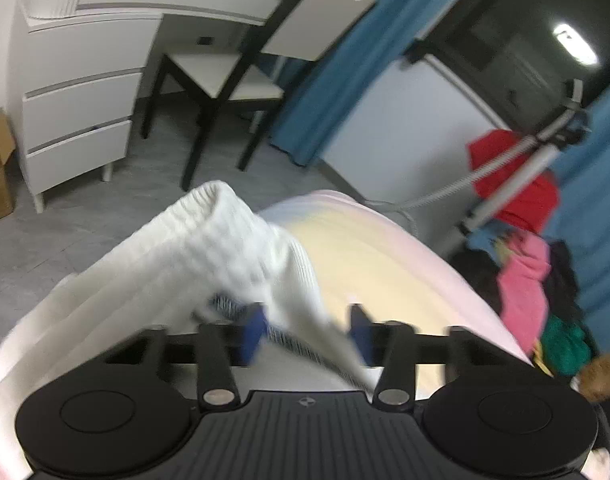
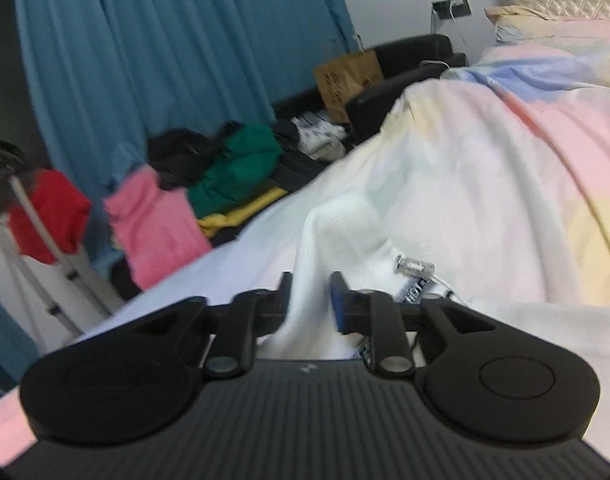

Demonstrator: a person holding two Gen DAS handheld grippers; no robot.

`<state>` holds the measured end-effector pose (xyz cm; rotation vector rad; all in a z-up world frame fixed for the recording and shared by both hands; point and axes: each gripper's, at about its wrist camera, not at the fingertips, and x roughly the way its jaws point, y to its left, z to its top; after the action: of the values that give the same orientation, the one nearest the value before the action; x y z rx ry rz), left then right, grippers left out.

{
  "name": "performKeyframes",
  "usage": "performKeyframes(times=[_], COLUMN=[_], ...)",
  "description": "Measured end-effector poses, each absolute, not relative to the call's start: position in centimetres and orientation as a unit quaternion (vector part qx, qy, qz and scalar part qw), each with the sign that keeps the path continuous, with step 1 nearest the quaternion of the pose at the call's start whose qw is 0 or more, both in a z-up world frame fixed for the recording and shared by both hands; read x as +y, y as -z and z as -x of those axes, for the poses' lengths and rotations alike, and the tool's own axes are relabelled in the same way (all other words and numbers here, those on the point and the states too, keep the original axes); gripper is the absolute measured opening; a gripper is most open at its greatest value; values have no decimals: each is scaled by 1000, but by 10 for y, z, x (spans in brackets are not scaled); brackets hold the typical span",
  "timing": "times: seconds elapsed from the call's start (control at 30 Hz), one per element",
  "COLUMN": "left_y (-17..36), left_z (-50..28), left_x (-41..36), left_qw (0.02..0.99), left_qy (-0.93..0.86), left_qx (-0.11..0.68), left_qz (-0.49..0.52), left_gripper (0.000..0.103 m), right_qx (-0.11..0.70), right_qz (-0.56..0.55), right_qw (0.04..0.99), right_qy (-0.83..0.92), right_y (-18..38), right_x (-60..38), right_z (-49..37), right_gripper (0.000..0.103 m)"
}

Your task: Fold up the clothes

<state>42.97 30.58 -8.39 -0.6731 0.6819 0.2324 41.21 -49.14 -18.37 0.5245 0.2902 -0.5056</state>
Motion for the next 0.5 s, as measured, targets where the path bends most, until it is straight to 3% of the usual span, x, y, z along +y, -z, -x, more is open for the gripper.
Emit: performKeyframes(times=[0.07,0.17,0.27,0.3,0.33,0.5], left_y=[79,73,79,85,94,135], left_z=[-406,-347,-286,-268,-256,-235], left_x=[302,296,296,299,302,314], left_qw=[885,888,872,864,851,794], left_qy=[-92,-57,-48,-51,-59,-66], left_qx=[319,296,280,276,276,298], left_qz=[325,348,399,418,443,526], left_gripper=[74,80,84,85,86,86], right_qx=[115,112,120,128,140,238], right_qz=[-282,-333,-388,-410,-433,-529], right_qw=[926,919,904,895,883,812], right_qy=[223,179,132,120,111,63], right_y=[182,184,190,193,199,223], right_x=[-483,-470,-456,-452,-450,-451], right_z=[-377,-330,-288,-277,-268,-262], right_gripper=[27,36,60,75,81,81])
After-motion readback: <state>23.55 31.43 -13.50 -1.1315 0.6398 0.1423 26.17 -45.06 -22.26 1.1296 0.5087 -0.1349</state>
